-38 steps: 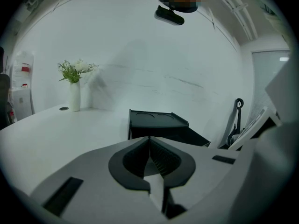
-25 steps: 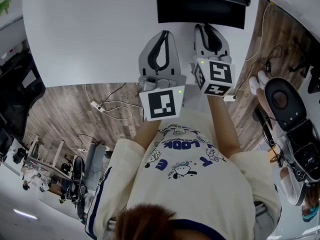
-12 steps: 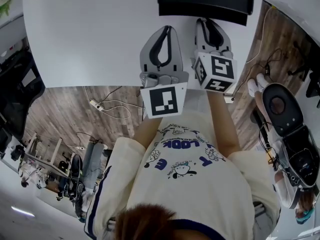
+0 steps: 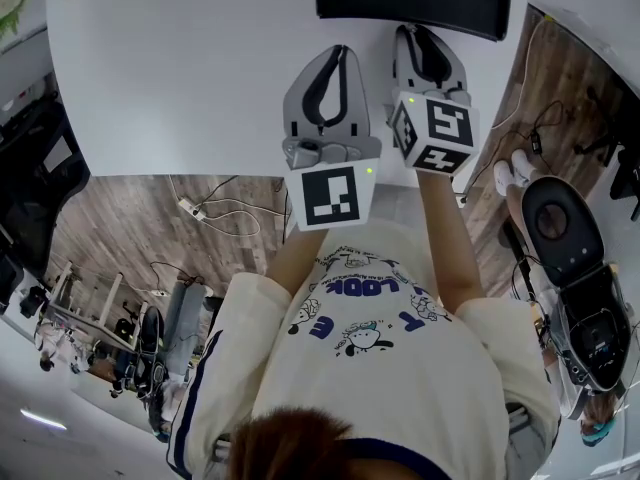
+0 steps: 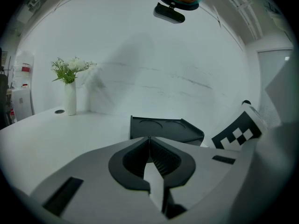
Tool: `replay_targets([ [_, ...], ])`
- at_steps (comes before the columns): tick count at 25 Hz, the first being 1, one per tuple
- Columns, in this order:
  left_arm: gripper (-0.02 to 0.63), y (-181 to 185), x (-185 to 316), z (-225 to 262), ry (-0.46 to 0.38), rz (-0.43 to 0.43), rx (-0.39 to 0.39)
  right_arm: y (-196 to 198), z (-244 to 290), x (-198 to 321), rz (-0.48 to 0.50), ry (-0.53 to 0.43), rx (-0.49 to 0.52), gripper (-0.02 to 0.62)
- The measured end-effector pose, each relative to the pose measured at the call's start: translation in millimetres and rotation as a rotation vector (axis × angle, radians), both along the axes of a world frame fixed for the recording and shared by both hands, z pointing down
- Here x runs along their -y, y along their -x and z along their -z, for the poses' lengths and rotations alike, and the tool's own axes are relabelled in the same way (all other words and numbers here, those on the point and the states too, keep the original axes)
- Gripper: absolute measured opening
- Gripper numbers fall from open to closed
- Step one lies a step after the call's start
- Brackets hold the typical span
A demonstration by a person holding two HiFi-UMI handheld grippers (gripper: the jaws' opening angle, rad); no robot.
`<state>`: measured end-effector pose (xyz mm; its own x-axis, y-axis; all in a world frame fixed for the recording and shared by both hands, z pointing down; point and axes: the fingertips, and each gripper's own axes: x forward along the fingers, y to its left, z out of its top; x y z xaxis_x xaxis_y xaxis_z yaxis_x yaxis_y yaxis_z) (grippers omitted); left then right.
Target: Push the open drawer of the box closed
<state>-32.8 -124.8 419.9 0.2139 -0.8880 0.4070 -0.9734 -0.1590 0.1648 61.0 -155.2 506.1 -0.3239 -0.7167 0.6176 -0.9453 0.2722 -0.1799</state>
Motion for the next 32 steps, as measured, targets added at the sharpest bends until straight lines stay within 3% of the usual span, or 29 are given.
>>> replay_targets([
  [14,0.018,0.4,6.4,-1.0,-0.003,0.015,-0.005,0.5,-1.4,4.0,0.017,-0.003,-0.001,0.087],
  [17,0.018,1.1,5.8,2.9,-0.012,0.018,-0.01,4.1,-0.2,1.3,0.039,-0.004,0.02,0.164],
  [20,0.018,4.1,4.9,11.5,-0.029,0.025,-0.012,6.8,6.2,-4.6,0.051,-0.01,0.02,0.181],
  [26,0.018,7.0,4.4,34.9,-0.087,0.032,-0.005,3.6,36.1,-15.6,0.039,-0.077,0.017,0.17],
  [32,0.018,6.4,0.5,63.5,-0.145,0.026,-0.004,0.1,82.2,-25.1,0.008,-0.178,0.031,0.104],
])
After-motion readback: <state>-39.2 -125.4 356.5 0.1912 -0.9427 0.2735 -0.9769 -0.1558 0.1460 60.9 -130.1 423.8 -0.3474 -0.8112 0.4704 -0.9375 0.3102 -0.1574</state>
